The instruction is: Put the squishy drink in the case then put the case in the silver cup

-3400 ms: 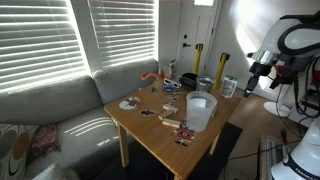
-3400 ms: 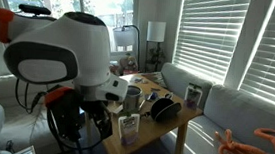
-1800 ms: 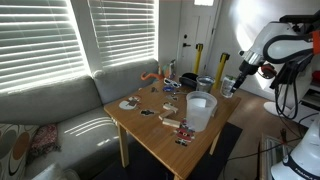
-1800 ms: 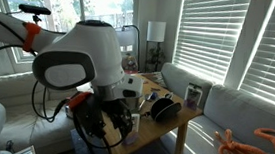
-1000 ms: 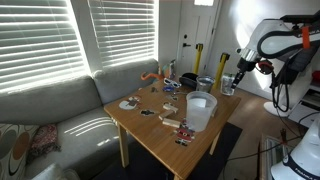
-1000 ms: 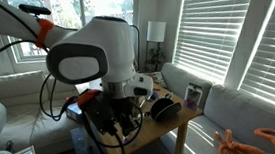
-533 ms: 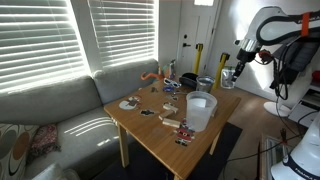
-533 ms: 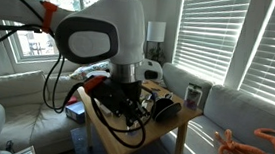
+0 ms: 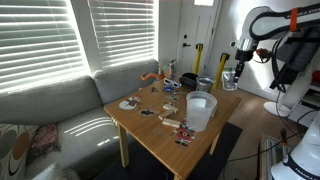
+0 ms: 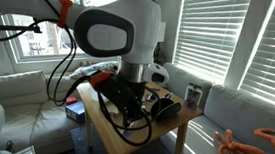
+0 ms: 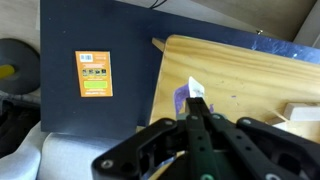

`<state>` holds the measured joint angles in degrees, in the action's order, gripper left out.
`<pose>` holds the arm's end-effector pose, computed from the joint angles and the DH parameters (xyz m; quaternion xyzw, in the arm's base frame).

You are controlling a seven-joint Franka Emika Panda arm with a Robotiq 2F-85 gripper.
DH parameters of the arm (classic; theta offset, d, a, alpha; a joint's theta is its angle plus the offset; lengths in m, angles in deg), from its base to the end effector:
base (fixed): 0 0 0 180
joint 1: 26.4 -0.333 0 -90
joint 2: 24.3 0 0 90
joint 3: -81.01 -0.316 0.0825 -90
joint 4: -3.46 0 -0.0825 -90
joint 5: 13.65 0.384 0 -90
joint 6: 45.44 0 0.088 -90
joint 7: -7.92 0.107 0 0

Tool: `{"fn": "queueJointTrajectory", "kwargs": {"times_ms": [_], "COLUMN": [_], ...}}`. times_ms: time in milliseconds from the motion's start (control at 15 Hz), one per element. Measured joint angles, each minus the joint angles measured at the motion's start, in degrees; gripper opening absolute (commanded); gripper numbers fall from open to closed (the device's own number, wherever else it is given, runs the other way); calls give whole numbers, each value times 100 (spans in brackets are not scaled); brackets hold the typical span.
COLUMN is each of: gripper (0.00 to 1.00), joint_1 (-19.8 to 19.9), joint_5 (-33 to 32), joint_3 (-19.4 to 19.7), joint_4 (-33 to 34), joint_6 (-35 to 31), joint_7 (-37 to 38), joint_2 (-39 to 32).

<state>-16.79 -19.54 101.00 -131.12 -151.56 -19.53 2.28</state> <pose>0.3497 -0.2196 0.4898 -0.9991 -0.0162 0.0113 0.0373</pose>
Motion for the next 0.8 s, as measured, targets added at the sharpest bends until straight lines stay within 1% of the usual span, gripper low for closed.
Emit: {"fn": "queueJointTrajectory", "kwargs": {"times_ms": [267, 467, 800], "gripper": [0, 0, 0], "joint_1": [-170, -239, -223], "joint_5": [288, 491, 807], "joint_3": [-13, -77, -164], "joint_4": [861, 1466, 2320], "joint_6": [606, 713, 910], "joint_7": [-4, -4, -154], "joint_2": [-697, -1310, -2240]}}
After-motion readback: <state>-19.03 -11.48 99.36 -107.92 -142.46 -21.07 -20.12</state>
